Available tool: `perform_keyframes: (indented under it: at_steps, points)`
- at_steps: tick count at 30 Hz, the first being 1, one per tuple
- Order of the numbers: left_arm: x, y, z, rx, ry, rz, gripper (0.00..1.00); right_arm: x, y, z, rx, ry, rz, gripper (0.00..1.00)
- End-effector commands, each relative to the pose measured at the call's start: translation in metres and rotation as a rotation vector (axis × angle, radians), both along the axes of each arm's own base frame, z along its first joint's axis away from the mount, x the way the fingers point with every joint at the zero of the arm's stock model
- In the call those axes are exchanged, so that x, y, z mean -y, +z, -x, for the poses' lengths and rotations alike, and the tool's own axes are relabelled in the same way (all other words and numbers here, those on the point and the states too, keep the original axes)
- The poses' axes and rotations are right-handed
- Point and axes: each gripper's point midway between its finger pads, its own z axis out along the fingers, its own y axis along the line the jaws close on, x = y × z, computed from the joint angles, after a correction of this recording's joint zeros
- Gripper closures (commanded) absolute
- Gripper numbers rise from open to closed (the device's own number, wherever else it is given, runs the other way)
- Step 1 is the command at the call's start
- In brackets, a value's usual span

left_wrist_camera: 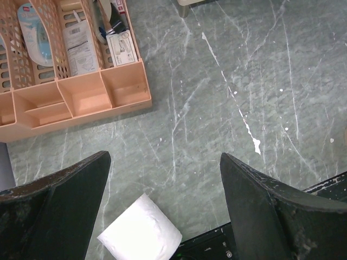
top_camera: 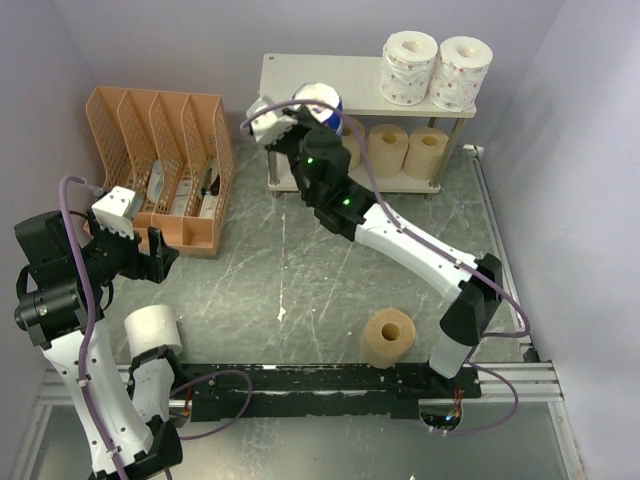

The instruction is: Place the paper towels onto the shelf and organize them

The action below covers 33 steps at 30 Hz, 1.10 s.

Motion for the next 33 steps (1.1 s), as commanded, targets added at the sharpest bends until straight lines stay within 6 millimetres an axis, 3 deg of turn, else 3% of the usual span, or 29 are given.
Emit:
perform_keyframes:
  at_steps: [1,5,11,19,28,31,33]
  points:
    - [-0.003,0.005,0.000,0.035,0.021,-0.015,0.06,0.030,0.090,0.001,0.164,-0.031,-0.218,1.00]
    - [-0.005,0.005,0.001,0.048,0.046,-0.021,0.06,0.043,0.112,-0.018,0.188,-0.062,-0.262,1.00]
    - [-0.005,0.004,0.000,0.043,0.045,-0.019,0.06,0.057,0.120,-0.073,0.164,-0.084,-0.294,1.00]
    - [-0.007,0.002,-0.003,0.028,0.043,-0.012,0.06,0.086,0.077,-0.137,0.123,-0.145,-0.325,1.00]
    - [-0.008,0.000,-0.006,0.016,0.047,-0.008,0.06,0.108,0.046,-0.158,0.109,-0.244,-0.285,1.00]
    - [-0.009,0.000,-0.005,0.018,0.051,-0.009,0.06,0.114,0.047,-0.156,0.122,-0.266,-0.278,0.99]
    - [-0.009,-0.001,-0.006,0.016,0.054,-0.010,0.06,0.119,0.050,-0.154,0.139,-0.288,-0.271,0.93]
